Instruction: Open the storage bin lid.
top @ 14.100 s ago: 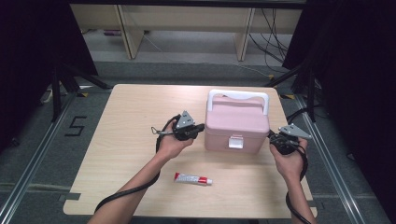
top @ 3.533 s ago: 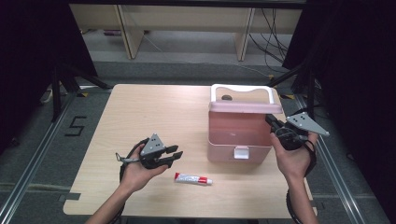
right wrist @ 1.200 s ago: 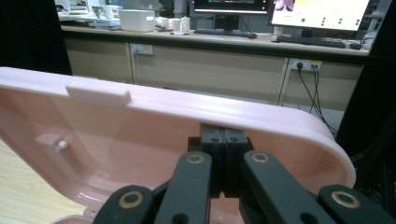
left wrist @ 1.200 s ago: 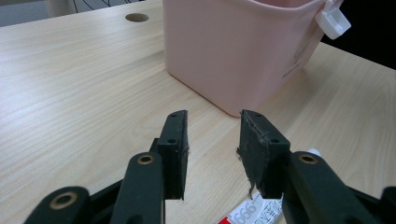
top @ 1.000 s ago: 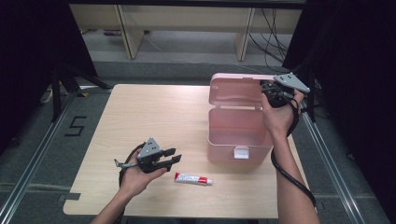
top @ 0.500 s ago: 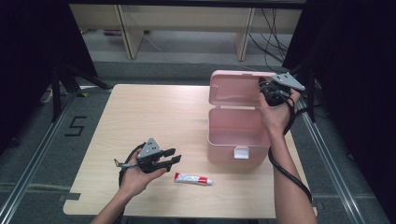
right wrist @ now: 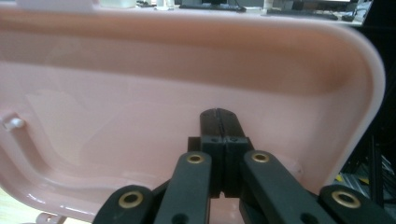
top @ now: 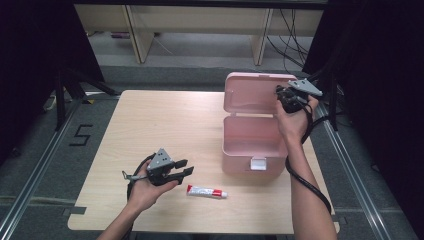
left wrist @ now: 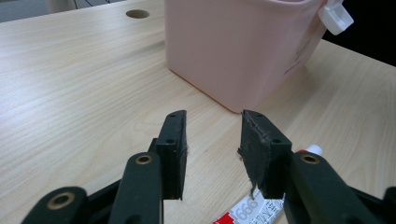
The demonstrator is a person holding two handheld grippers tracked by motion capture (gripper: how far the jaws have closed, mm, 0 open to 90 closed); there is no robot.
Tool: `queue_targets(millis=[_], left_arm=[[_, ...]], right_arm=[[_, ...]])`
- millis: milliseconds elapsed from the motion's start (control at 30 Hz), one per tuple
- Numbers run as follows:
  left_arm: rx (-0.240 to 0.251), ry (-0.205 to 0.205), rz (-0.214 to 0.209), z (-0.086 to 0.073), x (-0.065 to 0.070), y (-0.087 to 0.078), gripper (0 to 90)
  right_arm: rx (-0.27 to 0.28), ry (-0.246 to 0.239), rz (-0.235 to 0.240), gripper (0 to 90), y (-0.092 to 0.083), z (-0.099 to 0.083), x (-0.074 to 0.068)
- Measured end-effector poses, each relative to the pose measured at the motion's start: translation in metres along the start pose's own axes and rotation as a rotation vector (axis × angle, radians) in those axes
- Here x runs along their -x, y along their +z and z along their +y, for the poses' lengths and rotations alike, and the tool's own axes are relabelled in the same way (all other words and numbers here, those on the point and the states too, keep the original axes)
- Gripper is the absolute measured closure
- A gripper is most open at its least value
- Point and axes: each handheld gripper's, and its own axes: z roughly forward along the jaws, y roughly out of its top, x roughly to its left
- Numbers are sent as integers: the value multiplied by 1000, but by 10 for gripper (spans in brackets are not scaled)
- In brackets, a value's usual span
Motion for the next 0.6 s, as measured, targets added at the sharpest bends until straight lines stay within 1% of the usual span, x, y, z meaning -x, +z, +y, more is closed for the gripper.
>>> queue_targets(millis=[33, 67, 133, 200, 233, 267, 300, 333, 367, 400, 467, 500, 533, 567, 600], left_arm=[[0, -3, 0, 0, 0, 0, 606], [0, -5, 1, -1, 0, 0, 606], [-1, -7, 1, -1, 0, 0, 605], [-1, -9, 1, -1, 0, 0, 605], [0, -8, 1, -1, 0, 0, 604], [0, -8, 2, -2, 0, 0, 604], [0, -8, 3, -2, 0, 0, 603], [0, -8, 3, -2, 0, 0, 603], [-7, -5, 11, -1, 0, -1, 603], [-8, -10, 11, -2, 0, -1, 602], [-10, -8, 12, -2, 0, 0, 600], [-8, -8, 9, -2, 0, 0, 599], [-8, -8, 9, -2, 0, 0, 599], [-8, -7, 9, -2, 1, 1, 599], [-8, -3, 5, -2, 1, 1, 598]], right_arm=[[-17, 17, -4, 900, 2, -1, 0], [-17, 5, -6, 900, 4, -2, 1], [-29, 16, -11, 900, 6, -5, 1], [-35, 12, -11, 900, 8, -5, 2], [-50, 2, -10, 900, 10, -8, 3], [-56, 6, -9, 900, 10, -8, 3], [-61, 23, -14, 900, 10, -10, 2], [-56, 0, -13, 900, 11, -11, 4], [-56, 0, -13, 900, 11, -11, 4], [-67, 19, -14, 900, 10, -12, 3], [-74, 14, -10, 900, 10, -13, 4], [-70, 3, -11, 900, 10, -13, 5], [-70, 3, -11, 900, 10, -13, 5], [-72, 16, -9, 900, 10, -14, 6], [-71, 8, -10, 900, 11, -14, 7]])
